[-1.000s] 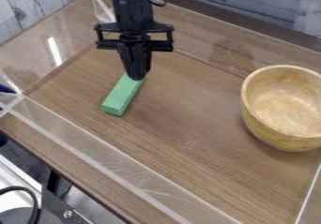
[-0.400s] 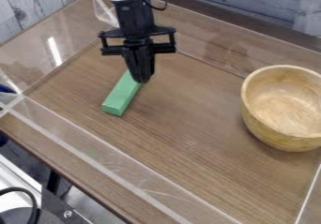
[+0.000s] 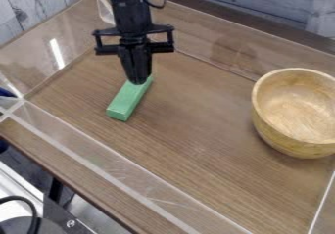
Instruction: Put the green block in the brown bowl
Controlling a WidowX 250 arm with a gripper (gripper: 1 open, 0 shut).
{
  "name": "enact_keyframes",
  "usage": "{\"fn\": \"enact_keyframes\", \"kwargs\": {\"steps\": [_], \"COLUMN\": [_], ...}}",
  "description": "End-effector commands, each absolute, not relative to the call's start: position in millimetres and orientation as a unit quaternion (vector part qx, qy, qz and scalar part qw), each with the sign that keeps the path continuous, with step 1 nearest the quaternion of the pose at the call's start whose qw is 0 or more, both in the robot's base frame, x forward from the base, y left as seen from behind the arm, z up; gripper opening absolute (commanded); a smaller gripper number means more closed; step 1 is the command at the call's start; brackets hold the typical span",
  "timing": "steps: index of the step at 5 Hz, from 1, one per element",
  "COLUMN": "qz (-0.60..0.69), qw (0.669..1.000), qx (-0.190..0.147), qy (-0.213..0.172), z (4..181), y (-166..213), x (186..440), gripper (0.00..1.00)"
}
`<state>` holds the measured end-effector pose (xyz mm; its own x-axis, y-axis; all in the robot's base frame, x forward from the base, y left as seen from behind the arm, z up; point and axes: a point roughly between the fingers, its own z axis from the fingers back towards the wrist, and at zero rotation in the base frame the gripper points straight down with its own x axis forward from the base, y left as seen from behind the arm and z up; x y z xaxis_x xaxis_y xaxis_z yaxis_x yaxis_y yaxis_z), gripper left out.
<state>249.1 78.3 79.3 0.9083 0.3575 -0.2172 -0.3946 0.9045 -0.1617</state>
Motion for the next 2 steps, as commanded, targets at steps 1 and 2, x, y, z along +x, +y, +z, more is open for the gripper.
{"fn": "enact_keyframes", "kwargs": {"steps": [1, 2], "qz": [0.188, 0.194], "qw": [0.975, 0.973], "qx": [-0.102, -0.108], "qy": [0.06, 0.069], "z": [111.9, 119.4], "y": [78.8, 80.3], "x": [258.2, 255.3], "gripper": [0.0, 0.0]}}
